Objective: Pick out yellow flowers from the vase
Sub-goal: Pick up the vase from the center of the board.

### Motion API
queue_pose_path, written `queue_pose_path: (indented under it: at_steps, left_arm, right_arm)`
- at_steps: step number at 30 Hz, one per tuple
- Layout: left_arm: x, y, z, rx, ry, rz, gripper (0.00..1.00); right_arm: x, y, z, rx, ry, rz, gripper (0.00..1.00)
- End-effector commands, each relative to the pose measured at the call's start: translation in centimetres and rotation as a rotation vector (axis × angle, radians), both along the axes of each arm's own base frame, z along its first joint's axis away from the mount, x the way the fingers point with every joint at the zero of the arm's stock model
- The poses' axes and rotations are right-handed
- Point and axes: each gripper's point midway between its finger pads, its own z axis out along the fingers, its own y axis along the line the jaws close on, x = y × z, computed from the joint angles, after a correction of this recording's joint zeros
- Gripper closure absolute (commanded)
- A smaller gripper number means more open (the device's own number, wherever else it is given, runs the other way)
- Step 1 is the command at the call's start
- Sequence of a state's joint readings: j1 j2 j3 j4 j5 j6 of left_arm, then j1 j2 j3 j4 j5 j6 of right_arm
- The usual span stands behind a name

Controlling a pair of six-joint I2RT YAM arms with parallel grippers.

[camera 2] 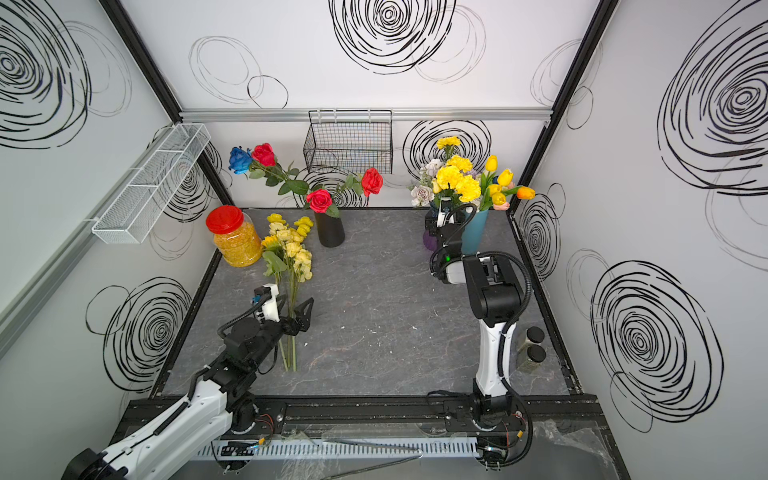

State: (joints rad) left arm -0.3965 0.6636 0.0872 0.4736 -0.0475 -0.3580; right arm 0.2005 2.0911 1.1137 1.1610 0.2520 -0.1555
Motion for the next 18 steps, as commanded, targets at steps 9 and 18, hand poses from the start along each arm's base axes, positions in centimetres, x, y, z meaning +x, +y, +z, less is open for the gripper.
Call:
queue_pose_path:
  at_steps: [9,18]
  left_arm:
    - [0.1,-0.5,1.3,-0.009,-0.059,-0.023,0.01]
    - [0.2,-0.5,1.2,-0.004,-0.054,-0.022,0.01]
  right_arm:
    - [1.0,0.5,2.0,0.003,-0.072,0.027,0.28]
    - [-0.4,0.9,2.9,0.029,-0.095,0.062,0.34]
